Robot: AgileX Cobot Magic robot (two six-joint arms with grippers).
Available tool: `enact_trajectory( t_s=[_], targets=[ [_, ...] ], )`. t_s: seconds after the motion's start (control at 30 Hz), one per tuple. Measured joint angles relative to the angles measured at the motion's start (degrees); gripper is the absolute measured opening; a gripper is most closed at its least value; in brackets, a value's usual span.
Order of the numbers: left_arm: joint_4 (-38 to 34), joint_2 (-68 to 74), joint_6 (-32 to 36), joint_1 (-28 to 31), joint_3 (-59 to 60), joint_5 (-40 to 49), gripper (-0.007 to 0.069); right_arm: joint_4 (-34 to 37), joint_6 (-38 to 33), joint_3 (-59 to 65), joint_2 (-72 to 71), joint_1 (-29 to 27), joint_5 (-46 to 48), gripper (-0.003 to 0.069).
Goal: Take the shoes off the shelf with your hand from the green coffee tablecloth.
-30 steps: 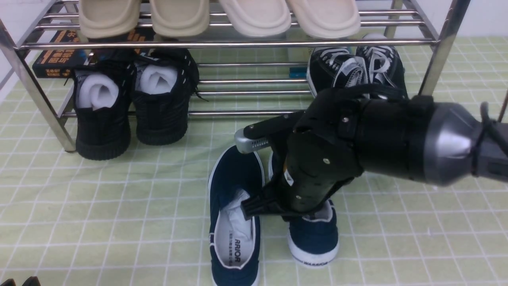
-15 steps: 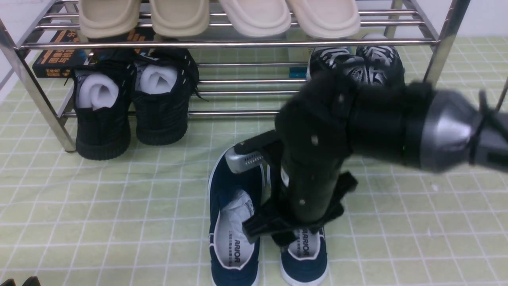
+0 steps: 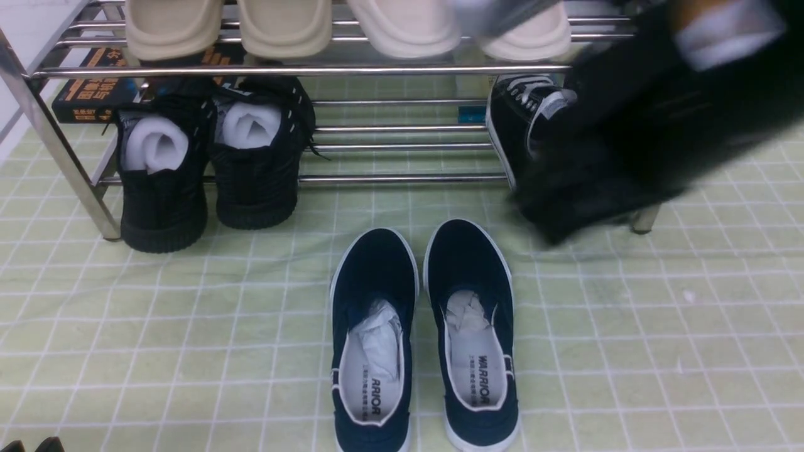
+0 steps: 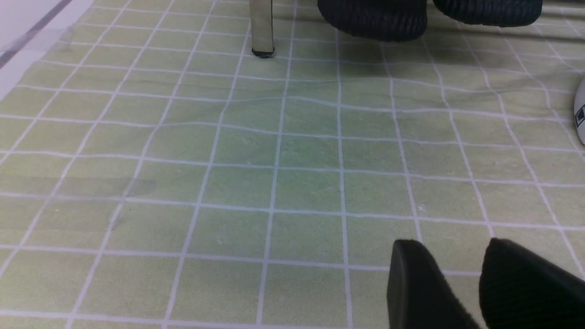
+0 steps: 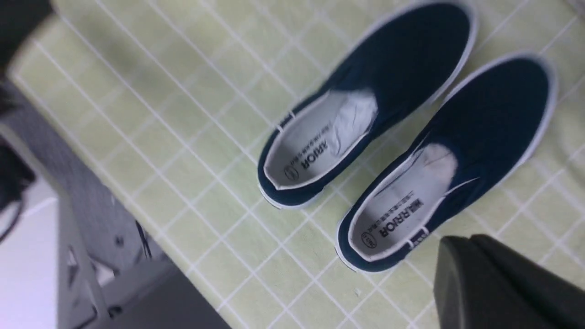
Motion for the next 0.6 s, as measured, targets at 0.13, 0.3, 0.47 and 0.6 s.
enact_trajectory(
  t_s=[0.13, 0.3, 0.47, 0.6],
  targets=[
    [0.0, 0.0, 0.0, 0.0, 0.0, 0.0, 0.0242, 0.1, 0.7, 7.4, -12.5, 0.0, 0.3, -0.0015],
    [0.0, 0.0, 0.0, 0.0, 0.0, 0.0, 0.0242, 0.6, 0.9, 33.4, -36.3, 0.0, -18.9, -0.0015],
    [0.0, 0.0, 0.0, 0.0, 0.0, 0.0, 0.0242, 0.2, 0.9, 54.6, -46.2, 0.0, -40.1, -0.0013],
    [0.0, 0.0, 0.0, 0.0, 0.0, 0.0, 0.0242, 0.2, 0.9, 67.4, -48.7, 0.0, -52.1, -0.0011]
  ],
)
